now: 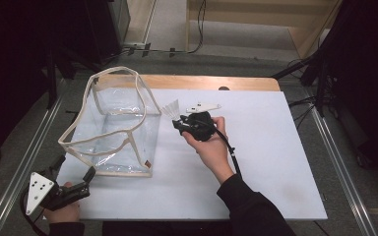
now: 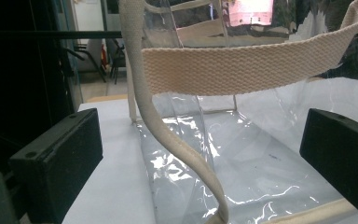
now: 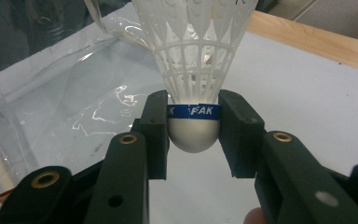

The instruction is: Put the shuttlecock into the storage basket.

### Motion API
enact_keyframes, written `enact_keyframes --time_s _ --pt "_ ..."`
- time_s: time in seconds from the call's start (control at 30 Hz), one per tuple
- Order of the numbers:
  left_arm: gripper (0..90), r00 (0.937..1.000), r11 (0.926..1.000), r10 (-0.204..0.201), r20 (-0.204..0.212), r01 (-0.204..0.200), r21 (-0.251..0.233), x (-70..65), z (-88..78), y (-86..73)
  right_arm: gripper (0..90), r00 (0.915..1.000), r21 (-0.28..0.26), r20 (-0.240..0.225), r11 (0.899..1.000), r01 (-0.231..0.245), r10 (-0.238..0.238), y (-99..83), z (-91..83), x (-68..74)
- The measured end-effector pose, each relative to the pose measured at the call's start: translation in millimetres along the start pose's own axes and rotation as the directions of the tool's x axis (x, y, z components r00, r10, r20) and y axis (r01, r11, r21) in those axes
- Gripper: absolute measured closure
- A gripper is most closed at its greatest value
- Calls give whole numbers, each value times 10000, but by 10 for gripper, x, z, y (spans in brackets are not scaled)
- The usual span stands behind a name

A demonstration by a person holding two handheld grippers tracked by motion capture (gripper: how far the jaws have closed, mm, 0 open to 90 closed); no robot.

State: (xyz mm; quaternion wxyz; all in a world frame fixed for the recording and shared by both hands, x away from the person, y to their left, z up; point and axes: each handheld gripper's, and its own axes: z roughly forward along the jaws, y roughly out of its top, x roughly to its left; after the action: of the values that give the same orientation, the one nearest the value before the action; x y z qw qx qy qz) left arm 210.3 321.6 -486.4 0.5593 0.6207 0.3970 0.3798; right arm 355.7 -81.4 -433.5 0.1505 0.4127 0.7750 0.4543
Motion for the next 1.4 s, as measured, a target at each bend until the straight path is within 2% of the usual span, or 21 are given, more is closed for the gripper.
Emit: enact_keyframes --time_s 1.03,1.4 --pt "0 10000 10000 23 -4 -23 8 -1 1 0 632 9990 -973 -46 9943 428 -434 176 -155 123" --pt "0 10000 10000 12 -6 -12 9 0 1 0 632 9981 -1091 -95 9923 591 -605 257 -196 162"
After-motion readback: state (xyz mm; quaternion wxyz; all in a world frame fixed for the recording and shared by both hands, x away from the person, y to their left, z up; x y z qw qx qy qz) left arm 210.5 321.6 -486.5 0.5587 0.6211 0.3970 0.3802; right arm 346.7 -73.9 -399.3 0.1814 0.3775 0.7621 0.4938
